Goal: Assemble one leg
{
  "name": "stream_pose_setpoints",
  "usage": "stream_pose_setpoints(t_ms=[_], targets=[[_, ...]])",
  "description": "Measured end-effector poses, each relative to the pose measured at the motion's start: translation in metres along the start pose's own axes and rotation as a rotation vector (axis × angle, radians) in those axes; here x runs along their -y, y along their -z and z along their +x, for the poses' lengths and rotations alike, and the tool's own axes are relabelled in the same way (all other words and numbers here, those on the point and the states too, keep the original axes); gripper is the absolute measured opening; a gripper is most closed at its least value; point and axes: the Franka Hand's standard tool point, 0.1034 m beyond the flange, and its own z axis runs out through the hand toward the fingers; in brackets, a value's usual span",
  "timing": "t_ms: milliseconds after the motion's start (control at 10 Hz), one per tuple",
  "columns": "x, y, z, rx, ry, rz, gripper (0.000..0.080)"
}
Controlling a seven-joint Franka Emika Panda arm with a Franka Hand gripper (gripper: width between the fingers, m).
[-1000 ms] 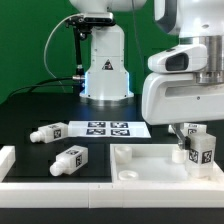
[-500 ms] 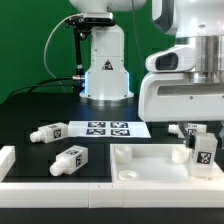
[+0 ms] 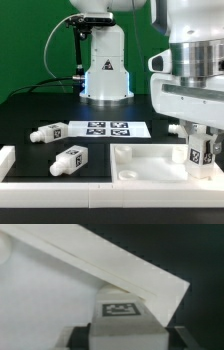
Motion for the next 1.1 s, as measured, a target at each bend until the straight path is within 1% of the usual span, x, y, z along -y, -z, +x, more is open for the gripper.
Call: stream_pose_setpoints(t_ms=[200, 300, 400, 500, 600, 700, 1000, 1100], targets=[[-0.0002, 0.0000, -0.0001, 0.000, 0.048, -0.001, 0.0290], [-0.0006, 0.0002, 0.0012, -0.004, 0.113, -0.003, 0.0290], [-0.0013, 0.0002, 0.0050, -0.009, 0.350, 0.000, 0.0387], [-0.0017, 0.0007, 0.0079, -0.011, 0.555, 0.000, 0.0387], [-0.0016, 0.0000, 0.0049, -0.010, 0.696, -0.005, 0.0559], [-0.0016, 0.0002, 0.0061, -0.012, 0.734, -0.004, 0.0631], [-0.0017, 0.0005, 0.0068, -0.015, 0.956, -0.010, 0.0648], [0.0017, 0.0046, 0.0022, -0.040, 1.236, -0.043, 0.0648]])
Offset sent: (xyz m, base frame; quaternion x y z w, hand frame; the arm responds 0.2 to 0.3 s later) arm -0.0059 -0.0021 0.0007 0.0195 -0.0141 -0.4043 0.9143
